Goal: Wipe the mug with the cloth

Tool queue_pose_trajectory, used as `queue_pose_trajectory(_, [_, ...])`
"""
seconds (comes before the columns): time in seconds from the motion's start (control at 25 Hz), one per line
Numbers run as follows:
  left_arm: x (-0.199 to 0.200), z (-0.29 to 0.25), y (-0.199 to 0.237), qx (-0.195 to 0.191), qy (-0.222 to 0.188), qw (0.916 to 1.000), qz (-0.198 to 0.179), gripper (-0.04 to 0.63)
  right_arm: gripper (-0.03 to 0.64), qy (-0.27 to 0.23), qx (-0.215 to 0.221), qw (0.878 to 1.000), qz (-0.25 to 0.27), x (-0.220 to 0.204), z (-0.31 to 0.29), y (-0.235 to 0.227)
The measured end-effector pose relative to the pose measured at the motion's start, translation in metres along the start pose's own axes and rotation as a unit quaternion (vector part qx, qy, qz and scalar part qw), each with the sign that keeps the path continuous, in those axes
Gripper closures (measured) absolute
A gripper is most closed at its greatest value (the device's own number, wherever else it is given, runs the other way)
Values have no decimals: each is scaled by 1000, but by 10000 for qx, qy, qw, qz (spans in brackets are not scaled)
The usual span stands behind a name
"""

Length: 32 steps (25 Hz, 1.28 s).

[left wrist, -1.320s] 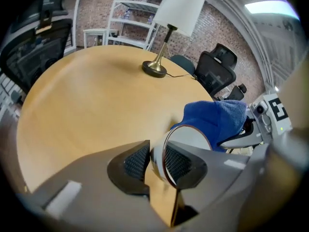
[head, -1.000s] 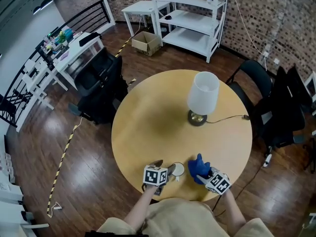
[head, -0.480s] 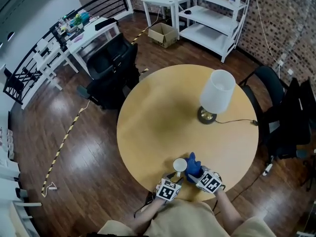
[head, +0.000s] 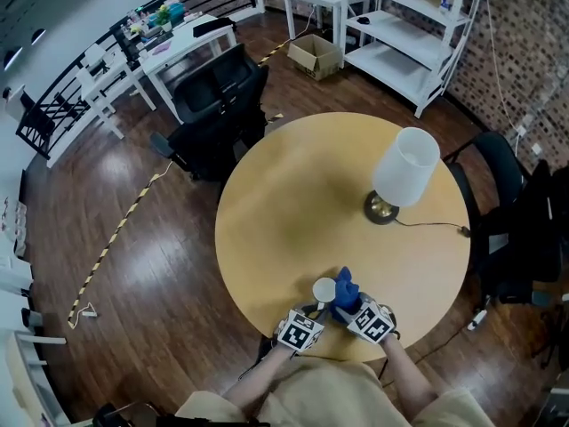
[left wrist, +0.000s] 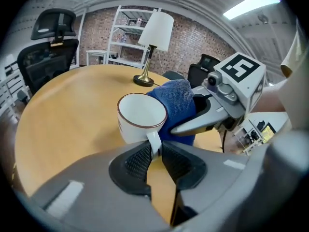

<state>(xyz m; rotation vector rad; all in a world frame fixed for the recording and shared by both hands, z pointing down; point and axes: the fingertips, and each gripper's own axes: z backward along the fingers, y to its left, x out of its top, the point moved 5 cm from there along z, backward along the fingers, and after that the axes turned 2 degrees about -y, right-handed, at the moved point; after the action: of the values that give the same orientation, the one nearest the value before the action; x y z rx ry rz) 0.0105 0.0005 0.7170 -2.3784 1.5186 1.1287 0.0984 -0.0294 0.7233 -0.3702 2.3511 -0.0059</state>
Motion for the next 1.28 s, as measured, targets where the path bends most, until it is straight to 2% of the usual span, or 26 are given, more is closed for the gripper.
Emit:
queue_pose_trajectory(0.2, [-3, 5, 4, -681, 437, 9940, -735, 537, 544, 283, 102, 9979, 566, 0, -2, -16])
queue_pose_trajectory(0.32, [-7, 9, 5, -1133, 736, 9824, -1292, 543, 545, 563, 295, 9903, 1235, 6, -4, -23])
queue_pose_trajectory(0.44, [-7, 13, 6, -1630, 1175, 9571, -2089, 546, 544, 952, 682, 9687, 2189, 9, -8, -24])
queue_pose_trajectory(0.64, [-2, 14, 25, -2107, 1653, 9137, -3057, 541, 544, 1584, 1340, 9160, 3435, 13, -14, -19])
queue_pose_trajectory(0.72, [5, 16, 29, -2317, 1813, 8926, -3416, 541, 544, 1736, 1507, 9025, 3642, 14, -15, -18])
queue_pose_trajectory(0.84, [7, 16, 35, -2643, 2162, 8517, -3975, 541, 544, 1807, 1633, 8969, 3690, 15, -18, -19])
queue_pose_trajectory(1.0, [8, 11, 38, -3050, 2712, 7895, -4584, 543, 543, 1790, 1587, 9038, 3548, 17, -23, -26])
queue_pose_trajectory(1.16, [11, 11, 44, -3334, 3124, 7401, -4935, 545, 544, 1648, 1594, 9135, 3360, 22, -26, -32])
queue_pose_trajectory(1.28, [14, 11, 58, -3326, 3551, 7028, -5190, 544, 543, 1670, 1693, 9074, 3466, 26, -29, -33])
